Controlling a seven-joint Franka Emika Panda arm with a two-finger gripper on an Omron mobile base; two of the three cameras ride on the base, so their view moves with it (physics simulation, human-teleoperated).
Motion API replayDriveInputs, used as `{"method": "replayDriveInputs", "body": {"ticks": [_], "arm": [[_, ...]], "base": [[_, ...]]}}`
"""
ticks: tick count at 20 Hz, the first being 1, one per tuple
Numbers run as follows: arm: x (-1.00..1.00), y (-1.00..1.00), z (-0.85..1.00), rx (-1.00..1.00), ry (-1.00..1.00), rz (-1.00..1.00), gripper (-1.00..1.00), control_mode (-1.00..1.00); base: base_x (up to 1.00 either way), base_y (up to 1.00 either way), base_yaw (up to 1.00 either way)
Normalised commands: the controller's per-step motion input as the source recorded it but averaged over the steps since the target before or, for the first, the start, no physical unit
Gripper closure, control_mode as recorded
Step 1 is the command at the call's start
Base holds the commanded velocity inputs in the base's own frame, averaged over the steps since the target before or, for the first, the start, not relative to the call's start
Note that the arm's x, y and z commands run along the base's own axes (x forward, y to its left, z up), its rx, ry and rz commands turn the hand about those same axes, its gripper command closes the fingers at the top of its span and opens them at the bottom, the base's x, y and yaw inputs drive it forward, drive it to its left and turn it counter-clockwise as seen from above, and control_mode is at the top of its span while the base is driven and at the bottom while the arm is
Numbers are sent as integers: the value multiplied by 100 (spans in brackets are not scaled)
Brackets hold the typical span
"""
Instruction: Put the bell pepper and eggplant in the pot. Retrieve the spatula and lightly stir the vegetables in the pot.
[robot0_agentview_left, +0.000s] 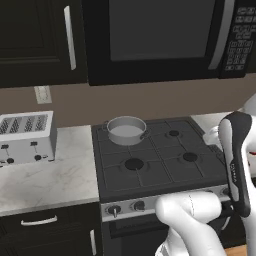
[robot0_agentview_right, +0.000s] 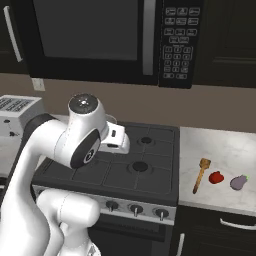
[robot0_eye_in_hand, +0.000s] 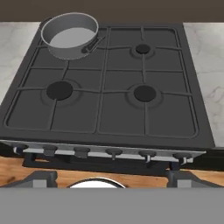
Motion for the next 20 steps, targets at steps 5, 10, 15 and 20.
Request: {"method": "replayDriveInputs", "body": {"ticks": [5, 10, 15, 20], "arm": [[-17, -7, 0, 0, -6, 0, -100, -100], [-10, 0, 0, 0, -1, 0, -100, -100], [2, -69, 0, 5, 10, -3, -100, -100], [6, -91, 4, 4, 16, -4, -100, -100]], "base": [[0, 0, 0], [0, 0, 0], [0, 0, 0], [0, 0, 0]]}}
